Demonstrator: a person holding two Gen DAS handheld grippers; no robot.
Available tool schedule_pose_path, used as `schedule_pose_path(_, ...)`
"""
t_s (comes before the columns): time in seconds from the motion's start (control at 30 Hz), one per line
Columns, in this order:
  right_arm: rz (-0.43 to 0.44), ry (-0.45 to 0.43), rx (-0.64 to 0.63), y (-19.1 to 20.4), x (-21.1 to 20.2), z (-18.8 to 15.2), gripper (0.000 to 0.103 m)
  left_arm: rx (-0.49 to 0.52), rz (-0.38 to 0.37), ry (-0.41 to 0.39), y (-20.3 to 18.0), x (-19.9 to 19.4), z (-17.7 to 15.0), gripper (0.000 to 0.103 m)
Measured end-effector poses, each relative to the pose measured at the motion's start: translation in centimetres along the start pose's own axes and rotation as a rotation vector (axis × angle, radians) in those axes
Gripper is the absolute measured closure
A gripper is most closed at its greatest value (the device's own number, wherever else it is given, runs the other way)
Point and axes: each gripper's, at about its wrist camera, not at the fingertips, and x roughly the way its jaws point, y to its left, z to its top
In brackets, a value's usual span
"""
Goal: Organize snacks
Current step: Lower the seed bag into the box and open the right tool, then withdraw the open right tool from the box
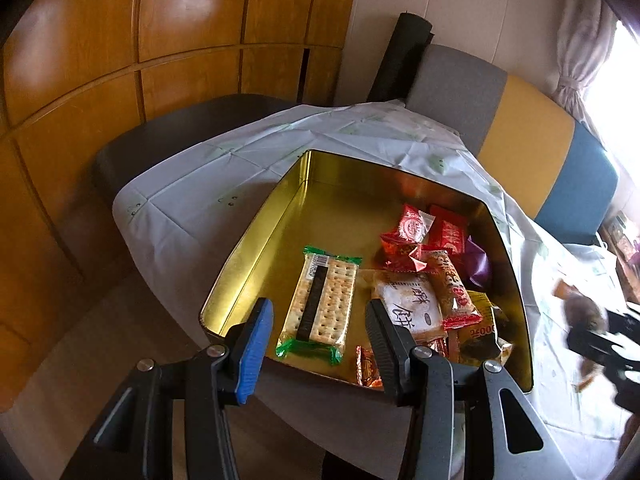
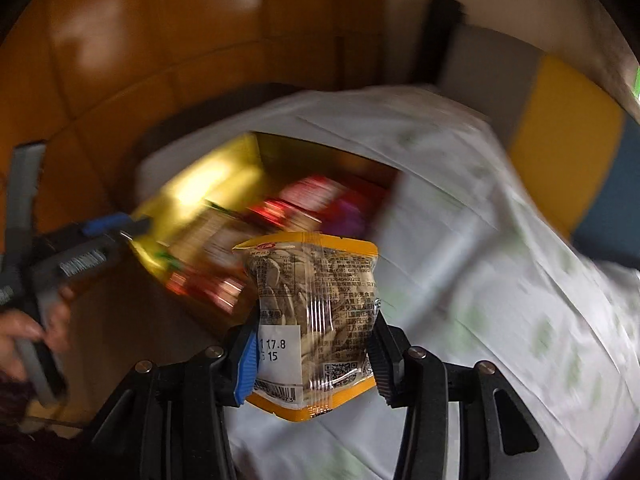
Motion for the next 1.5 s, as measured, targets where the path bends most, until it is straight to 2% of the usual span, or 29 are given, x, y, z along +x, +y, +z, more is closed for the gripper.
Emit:
schedule_pose_path(0.13,0.062,0.037,-0.024,3.0,4.1,1.9,0.056,-0.004,0.001,0.01,0.3,0.3,0.0,0.054)
schedule_pose_path(0.27,0.089,0.155,-0.004,3.6,9.6,1.9,0.051,-0.004,0.002,0.018,0.5,0.5,-0.1,0.054)
schedule_pose_path(0.37,0.095,0.134,0.004,2.9,9.8,1.3,0.048,-0.006,0.004,0.024,0.6,0.8,-0.2,0.054)
schedule_pose_path(0.4,0.098,0.136,0.004,3.0,9.7,1.3,0.042,-0.009,0.004,0.027,0.7,0.9,-0.2,0.054)
schedule_pose_path(0.47,0.096,0.124,-0.007,2.9,8.9,0.9,0.038,-0.011,0.002,0.028,0.6,1.0,-0.2,0.054)
schedule_pose_path(0.67,0.071,0.076,-0.051,3.4,6.2,0.1,0.038,0.001,-0.002,0.027,0.2,0.9,-0.3,0.054)
schedule_pose_path(0.73,0.058,0.066,-0.062,3.8,5.7,-0.1,0.04,0.003,-0.003,0.025,0.0,0.8,-0.3,0.054)
schedule_pose_path(0.77,0.052,0.059,-0.07,4.0,5.6,-0.3,0.044,0.004,-0.002,0.024,0.0,0.8,-0.3,0.054)
schedule_pose_path(0.87,0.046,0.078,-0.082,4.1,6.4,-0.7,0.066,0.012,-0.001,0.023,-0.2,0.7,-0.3,0.054)
schedule_pose_path(1.13,-0.035,0.06,-0.06,3.5,8.3,-0.4,0.068,0.048,-0.005,0.019,-1.2,0.2,-0.6,0.054)
schedule_pose_path(1.5,-0.035,0.059,-0.023,3.2,8.6,-0.6,0.068,0.087,0.005,-0.004,-2.0,-0.5,-0.7,0.052)
